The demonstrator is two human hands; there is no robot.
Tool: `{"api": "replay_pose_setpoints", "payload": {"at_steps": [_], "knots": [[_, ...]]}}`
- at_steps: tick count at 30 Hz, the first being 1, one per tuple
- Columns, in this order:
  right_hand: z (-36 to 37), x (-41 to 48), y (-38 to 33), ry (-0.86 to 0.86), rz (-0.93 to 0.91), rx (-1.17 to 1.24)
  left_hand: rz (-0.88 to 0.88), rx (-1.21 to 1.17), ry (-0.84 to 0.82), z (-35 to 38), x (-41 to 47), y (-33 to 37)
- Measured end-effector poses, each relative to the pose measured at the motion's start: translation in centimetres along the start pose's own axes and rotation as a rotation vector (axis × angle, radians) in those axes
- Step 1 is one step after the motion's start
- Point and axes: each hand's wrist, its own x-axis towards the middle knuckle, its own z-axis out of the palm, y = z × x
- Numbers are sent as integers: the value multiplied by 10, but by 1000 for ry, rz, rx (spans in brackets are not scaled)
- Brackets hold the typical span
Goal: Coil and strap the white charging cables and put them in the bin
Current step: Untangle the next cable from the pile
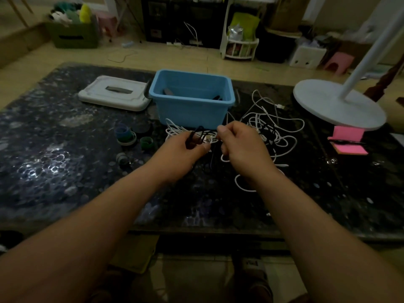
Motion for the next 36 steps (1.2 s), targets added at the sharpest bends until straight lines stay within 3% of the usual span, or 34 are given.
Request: {"api": "replay_pose_setpoints", "payload": {"at_steps": [5,9,12,15,21,24,30,33,36], "knots": [[5,-4,-1,-52,-62,-47,52,7,5,2,-3,5],[-4,-3,7,-166,-54,-143,-30,-367,111,-4,2,7],[-7,0,16,-98,-124,-364,-135,-599,197,-13,4,11],[3,-2,12,-6,-126,-249,-185,-684,141,-9,4,11],[34,-21,-1,-70,-317,-501,-120,-656,39,11,-4,13],[37,-22,-1,-60,-314,-577,-111,-675,43,15,-6,14],[43,-28,-3,-106,-371,-538,-120,-549,250,15,0,6],[39,-22,10,-164,-328,-485,-157,-771,308,8,4,10],[27,-1,40,-143,-298,-632,-115,-1062,361,-16,11,14]]}}
